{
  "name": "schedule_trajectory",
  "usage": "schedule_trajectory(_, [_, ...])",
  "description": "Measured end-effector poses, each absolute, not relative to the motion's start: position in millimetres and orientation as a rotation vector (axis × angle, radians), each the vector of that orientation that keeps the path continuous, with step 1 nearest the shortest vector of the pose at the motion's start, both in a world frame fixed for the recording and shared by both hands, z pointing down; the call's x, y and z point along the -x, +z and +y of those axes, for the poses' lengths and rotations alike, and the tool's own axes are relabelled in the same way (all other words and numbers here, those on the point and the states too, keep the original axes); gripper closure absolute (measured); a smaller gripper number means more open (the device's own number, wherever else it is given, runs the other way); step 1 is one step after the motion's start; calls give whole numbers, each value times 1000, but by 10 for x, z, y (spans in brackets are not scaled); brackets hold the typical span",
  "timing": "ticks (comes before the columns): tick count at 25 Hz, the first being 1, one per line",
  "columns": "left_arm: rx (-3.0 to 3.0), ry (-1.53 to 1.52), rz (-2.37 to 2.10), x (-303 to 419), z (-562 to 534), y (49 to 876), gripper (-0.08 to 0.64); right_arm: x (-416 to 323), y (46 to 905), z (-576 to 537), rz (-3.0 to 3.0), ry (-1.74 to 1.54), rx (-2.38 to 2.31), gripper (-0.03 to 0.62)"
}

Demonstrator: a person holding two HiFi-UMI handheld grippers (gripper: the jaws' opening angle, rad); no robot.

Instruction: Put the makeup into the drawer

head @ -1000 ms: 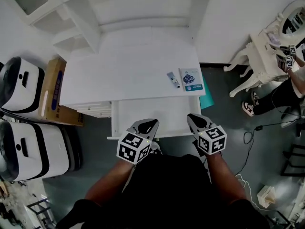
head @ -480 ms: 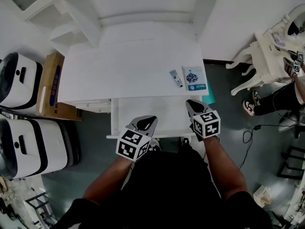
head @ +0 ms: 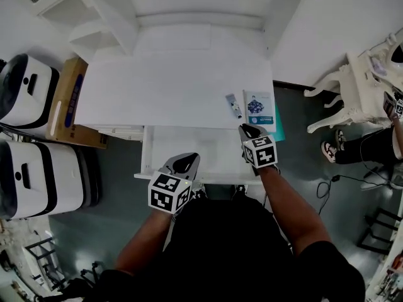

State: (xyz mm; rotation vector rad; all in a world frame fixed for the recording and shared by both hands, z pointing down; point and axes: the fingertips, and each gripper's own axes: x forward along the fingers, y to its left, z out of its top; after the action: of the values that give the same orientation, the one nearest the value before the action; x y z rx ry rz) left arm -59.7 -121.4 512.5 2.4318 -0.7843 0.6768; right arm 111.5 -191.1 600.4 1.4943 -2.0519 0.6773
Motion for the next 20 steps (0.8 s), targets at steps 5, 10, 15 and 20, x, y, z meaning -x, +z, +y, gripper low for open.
schedule_trajectory(5, [-2389,704,-828,590,-1265,5219,549,-1193,6222,-2201,-2018,698,-1474,528])
schedule_trajectory(10, [-2348,727,-840,558,-1243,5246,549,-1259,6429,-2405,-1953,732,-1433,488])
schedule_trajectory(15, [-2334,735,-845,515,-1267,5257,549,-1267,6546,-2619,-1911,725,-1374,457])
schedule_trajectory(20, [-2314,736,-875,583,-1310,5264,549,-1290,6644,-2704,-1874,766,-1354,456])
